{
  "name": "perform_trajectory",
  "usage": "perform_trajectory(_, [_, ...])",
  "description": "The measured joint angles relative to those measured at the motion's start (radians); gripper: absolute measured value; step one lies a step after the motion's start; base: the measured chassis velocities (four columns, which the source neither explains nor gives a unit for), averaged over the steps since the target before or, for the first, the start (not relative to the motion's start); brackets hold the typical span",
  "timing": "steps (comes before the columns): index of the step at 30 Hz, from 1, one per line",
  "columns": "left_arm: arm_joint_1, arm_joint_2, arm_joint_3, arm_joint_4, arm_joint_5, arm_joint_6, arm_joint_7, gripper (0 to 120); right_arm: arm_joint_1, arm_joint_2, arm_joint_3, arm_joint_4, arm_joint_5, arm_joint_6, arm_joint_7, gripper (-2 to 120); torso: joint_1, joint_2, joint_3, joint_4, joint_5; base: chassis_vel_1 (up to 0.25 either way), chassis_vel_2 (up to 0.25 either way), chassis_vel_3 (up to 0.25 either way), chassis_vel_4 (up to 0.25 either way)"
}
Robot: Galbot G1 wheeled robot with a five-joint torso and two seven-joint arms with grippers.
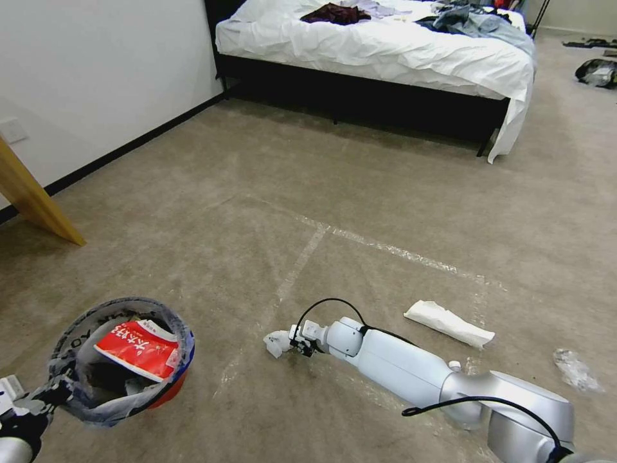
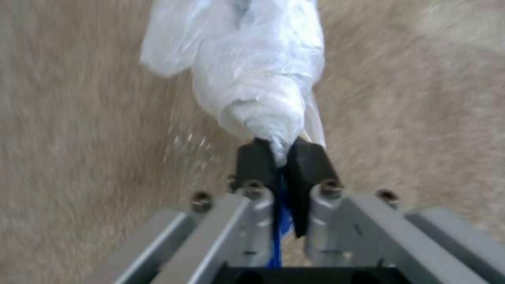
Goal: Pick up the trash bin and place the garbage on the floor into it.
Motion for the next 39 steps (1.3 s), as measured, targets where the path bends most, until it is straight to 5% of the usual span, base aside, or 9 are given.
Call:
perform_trajectory(15, [-0.010,0.020,0.028,-0.003,-0.001,0.019,-0.010,1,0.002,-0.185,0.235,0.342,0.212,-0.028,0.055,0,0.000,0.000,0.000,-0.0001,0.0001,0.000,0.000,0.000,0.000])
perform_trajectory(24, [-0.024,0.037,0.058,0.003,0.003,0.031,-0.011,1,0.072,-0.294,0.361,0.705,0.417,-0.107,0.122,0,0.000,0.000,0.000,0.0000,-0.0002,0.000,0.000,0.000,0.000])
perform_trajectory(32, [-0.026,0.038,0.066,-0.001,0.007,0.033,-0.011,1,0.226,-0.292,0.315,0.916,0.656,-0.236,0.242,0,0.000,0.000,0.000,0.0000,-0.0002,0.000,0.000,0.000,0.000])
perform_trajectory(39, [-0.024,0.036,0.068,-0.007,0.010,0.033,-0.009,1,0.362,-0.208,0.160,0.984,0.792,-0.322,0.372,0,0.000,0.000,0.000,0.0000,-0.0004,0.000,0.000,0.000,0.000])
